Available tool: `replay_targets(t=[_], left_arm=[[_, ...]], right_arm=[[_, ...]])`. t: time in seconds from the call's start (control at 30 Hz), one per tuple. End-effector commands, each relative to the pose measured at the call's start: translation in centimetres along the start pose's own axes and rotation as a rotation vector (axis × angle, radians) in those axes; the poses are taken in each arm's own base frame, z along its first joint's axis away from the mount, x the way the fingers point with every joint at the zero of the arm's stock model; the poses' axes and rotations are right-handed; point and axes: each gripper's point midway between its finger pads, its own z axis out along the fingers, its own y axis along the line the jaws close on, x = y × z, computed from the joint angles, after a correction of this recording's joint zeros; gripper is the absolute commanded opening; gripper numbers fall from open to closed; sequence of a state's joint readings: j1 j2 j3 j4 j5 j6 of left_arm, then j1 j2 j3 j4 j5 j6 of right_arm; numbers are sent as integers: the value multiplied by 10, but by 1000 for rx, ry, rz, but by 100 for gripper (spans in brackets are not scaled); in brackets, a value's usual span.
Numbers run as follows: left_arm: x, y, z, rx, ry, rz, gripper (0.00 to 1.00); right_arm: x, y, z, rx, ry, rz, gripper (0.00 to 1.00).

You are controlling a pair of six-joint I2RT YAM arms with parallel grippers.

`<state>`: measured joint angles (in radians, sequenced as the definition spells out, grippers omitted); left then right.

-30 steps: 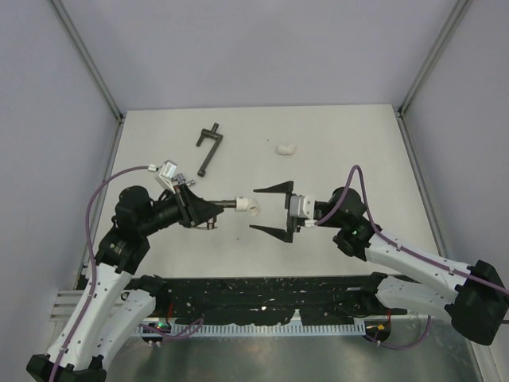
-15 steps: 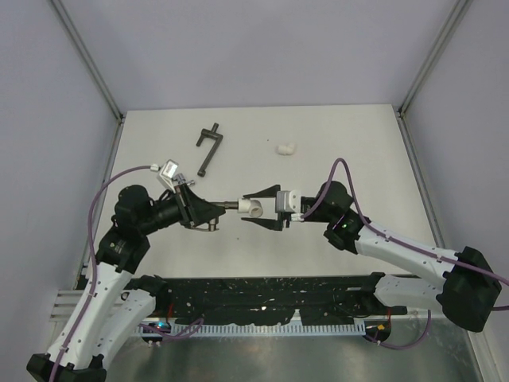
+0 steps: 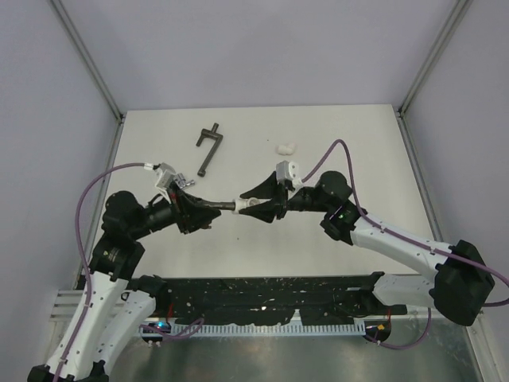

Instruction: Install the water faucets

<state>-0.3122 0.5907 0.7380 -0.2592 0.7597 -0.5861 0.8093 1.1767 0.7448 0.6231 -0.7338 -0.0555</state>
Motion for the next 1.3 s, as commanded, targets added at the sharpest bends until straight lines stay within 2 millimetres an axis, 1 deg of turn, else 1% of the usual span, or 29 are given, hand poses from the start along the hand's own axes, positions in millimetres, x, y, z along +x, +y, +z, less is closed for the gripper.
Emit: replay_targets(t=[0.0,0.03,0.07,0.1,0.13,0.17,0.23,0.27,0.33,0.37,0.47,0.5,0.53,0.57,0.6,0.63,0.67,0.7,0.73,0.83,0.87,0.9,0.93,0.97,1.0,1.03,1.07,1.13,1.27], left_arm=[[-16,-54,-15,296,-101,549,0],[-13,-57,-16,333,-109,606,0],[-8,-59,-18,367,-118,668,0],[-4,-62,-20,400,-125,712,0],[2,-66,-22,445,-124,749,0],[8,-68,-24,478,-125,776,0],[13,-72,-27,520,-132,818,0],[15,-74,-29,534,-134,831,0],[15,-75,-29,538,-138,835,0],[16,-74,-30,536,-141,835,0],[13,-69,-27,494,-161,797,0],[11,-67,-25,476,-170,775,0],[10,-63,-23,458,-177,749,0],[7,-58,-21,423,-194,721,0],[4,-54,-19,392,-205,680,0],[2,-49,-16,360,-216,631,0],[-3,-42,-14,316,-233,570,0],[-7,-35,-11,271,-243,513,0],[-10,-28,-8,231,-250,452,0],[-16,-11,-2,140,-260,287,0],[-17,-9,0,136,-266,239,0],[-20,-8,1,128,-276,196,0],[-21,-7,2,126,-281,147,0],[-23,-9,3,131,-283,97,0],[-26,-10,4,139,-287,71,0],[-27,-12,5,150,-286,35,0],[-29,-16,5,169,-286,9,0],[-31,-22,8,207,-274,-53,0],[-36,-34,9,271,-240,-124,0]], right_arm=[[-40,4,14,-75,-112,297,5],[-43,6,13,-89,-117,385,5],[-42,0,14,-92,-131,407,5],[-44,0,14,-99,-134,482,6],[-41,-7,14,-89,-138,509,6],[-35,-9,16,-85,-127,569,8],[-24,-17,17,-57,-98,617,12],[-14,-22,18,-32,-58,650,14],[3,-37,16,51,-15,656,21],[9,-42,13,82,-1,655,26],[11,-58,4,138,-12,633,47],[9,-66,-2,164,-23,618,49],[6,-70,-6,182,-33,580,57],[5,-76,-11,205,-37,560,61],[2,-81,-16,227,-40,504,69],[0,-84,-20,240,-36,466,72],[-7,-87,-25,260,-43,384,76],[-7,-88,-28,277,-37,350,77],[-12,-89,-33,301,-41,267,78],[-19,-83,-43,313,-64,158,79],[-24,-80,-46,307,-71,106,79],[-23,-74,-47,283,-77,72,79],[-30,-67,-47,250,-92,37,79],[-30,-54,-47,184,-102,-17,79],[-39,-47,-47,155,-131,-59,79],[-35,-33,-47,84,-129,-90,79],[-39,-26,-45,51,-142,-120,79],[-35,-13,-42,-5,-137,-153,79],[-32,-2,-32,-59,-132,-202,80]])
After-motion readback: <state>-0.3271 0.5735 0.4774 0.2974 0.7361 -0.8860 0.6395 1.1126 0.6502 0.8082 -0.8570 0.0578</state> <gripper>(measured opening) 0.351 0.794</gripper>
